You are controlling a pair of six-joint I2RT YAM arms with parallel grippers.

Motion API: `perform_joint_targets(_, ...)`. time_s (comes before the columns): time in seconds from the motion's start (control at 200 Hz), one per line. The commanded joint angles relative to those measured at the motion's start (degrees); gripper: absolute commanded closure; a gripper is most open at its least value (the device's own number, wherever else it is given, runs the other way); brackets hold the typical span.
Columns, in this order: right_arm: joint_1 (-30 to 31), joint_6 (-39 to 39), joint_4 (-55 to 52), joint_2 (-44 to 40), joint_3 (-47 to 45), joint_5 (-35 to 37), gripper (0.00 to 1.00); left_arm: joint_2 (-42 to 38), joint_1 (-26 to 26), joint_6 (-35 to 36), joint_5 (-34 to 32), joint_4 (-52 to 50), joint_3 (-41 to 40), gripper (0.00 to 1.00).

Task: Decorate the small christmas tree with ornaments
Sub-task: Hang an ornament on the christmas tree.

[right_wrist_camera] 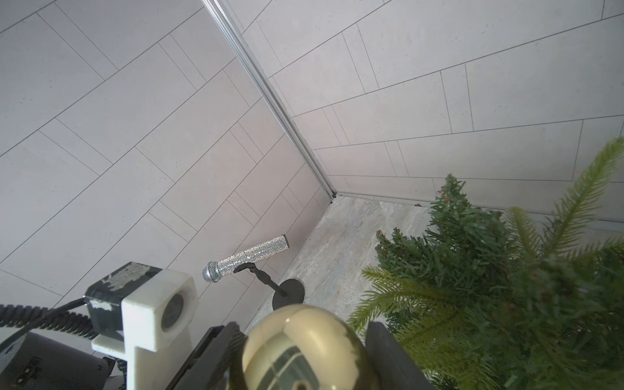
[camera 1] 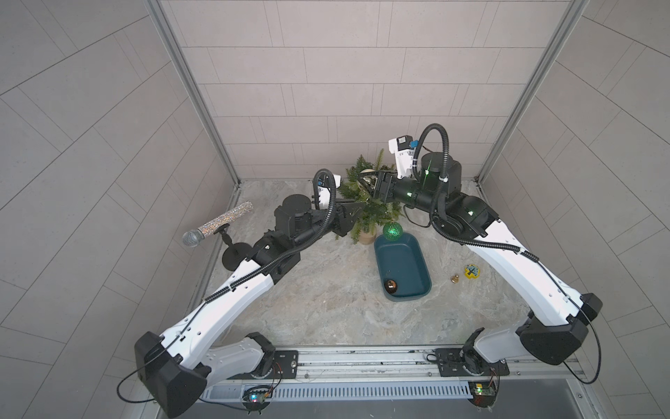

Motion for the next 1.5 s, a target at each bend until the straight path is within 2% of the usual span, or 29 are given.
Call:
perform_joint_targets(0.0, 0.0, -0.2, 1.4, -0.1, 1.2, 0.2, 0.4, 0.5, 0.3, 1.0, 0.9, 1.4, 2.6, 0.58)
perform_joint_targets(0.215, 0.0, 0.1, 1.6, -0.5, 1.5, -0.8, 0.4, 2.2, 0.5, 1.6, 0.3, 2.1, 3.9, 0.61)
perform_joint_targets(0.5, -0.1, -0.2, 1.9, -1.5, 1.0, -0.9, 0.4, 3.1, 0.9, 2.2, 0.9, 1.9, 4.9, 1.0)
perform_joint_targets(0.926, -1.2, -1.5, 2.3, 0.8, 1.8, 1.5, 0.4, 4.4, 2.3, 2.6, -1.3, 1.1, 6.1, 1.0)
perform_joint_targets(1.496, -2.1, -3.5, 2.0, 4.4, 4.2, 5.0, 0.4, 9.0, 4.7, 1.6, -0.3, 1.9, 10.0, 1.0)
